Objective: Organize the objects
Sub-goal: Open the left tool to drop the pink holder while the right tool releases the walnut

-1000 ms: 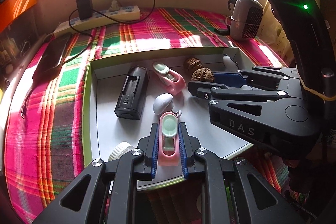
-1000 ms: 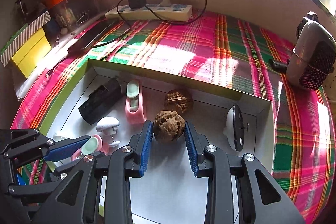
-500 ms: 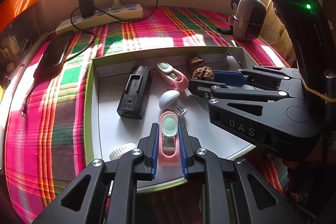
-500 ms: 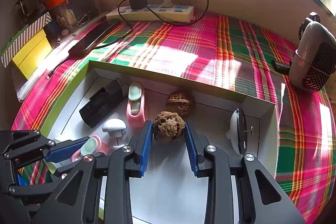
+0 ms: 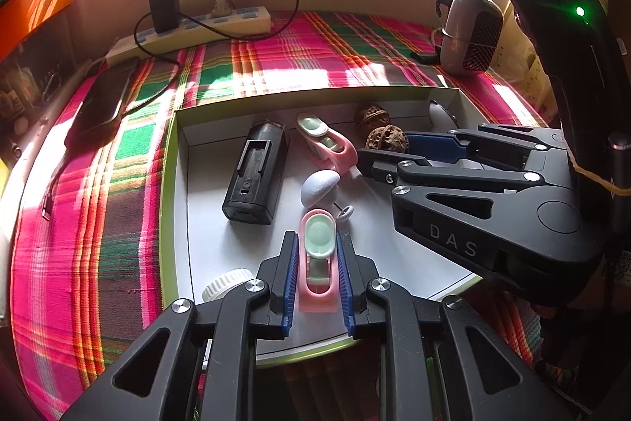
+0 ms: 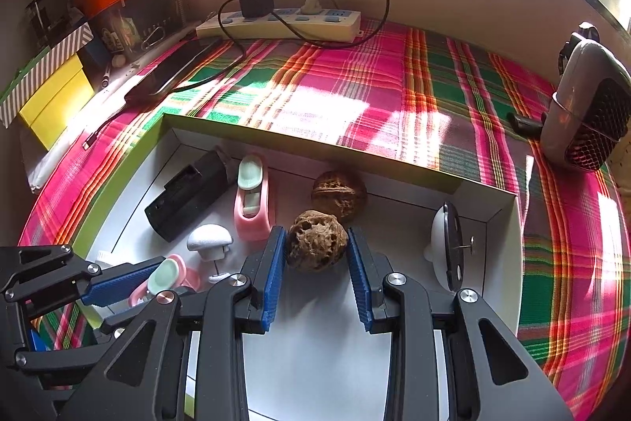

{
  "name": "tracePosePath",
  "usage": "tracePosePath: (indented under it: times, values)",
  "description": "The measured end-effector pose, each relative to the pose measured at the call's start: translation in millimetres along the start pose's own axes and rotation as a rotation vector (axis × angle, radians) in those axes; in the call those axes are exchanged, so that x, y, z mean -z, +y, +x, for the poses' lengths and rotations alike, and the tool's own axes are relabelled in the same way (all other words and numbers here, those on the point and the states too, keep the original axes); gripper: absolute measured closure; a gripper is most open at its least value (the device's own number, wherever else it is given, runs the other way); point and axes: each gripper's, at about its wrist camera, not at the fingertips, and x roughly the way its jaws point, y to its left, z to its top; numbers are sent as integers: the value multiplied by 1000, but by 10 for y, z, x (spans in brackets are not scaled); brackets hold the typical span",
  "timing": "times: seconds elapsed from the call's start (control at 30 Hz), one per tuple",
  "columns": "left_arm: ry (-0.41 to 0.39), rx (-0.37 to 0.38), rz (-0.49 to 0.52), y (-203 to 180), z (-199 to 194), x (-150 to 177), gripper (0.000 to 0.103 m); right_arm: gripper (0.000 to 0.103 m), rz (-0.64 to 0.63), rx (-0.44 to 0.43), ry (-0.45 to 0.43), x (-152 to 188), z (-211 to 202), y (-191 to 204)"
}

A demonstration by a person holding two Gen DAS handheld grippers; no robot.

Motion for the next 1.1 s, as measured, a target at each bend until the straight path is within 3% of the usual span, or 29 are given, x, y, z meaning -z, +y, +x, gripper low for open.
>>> tracePosePath:
  times: [0.27,0.57,1.1]
  values:
    - [0,-1,-3,8,-8,1,79,58,13,7,-4,-4,-8,-9]
    - [-5,-8,2,12,-49,5,73,57,24,11,-24,6,-95,-12]
    - [-73,-26,-16,-9,-364,70,73,57,61,17,-86,100,-439,-3]
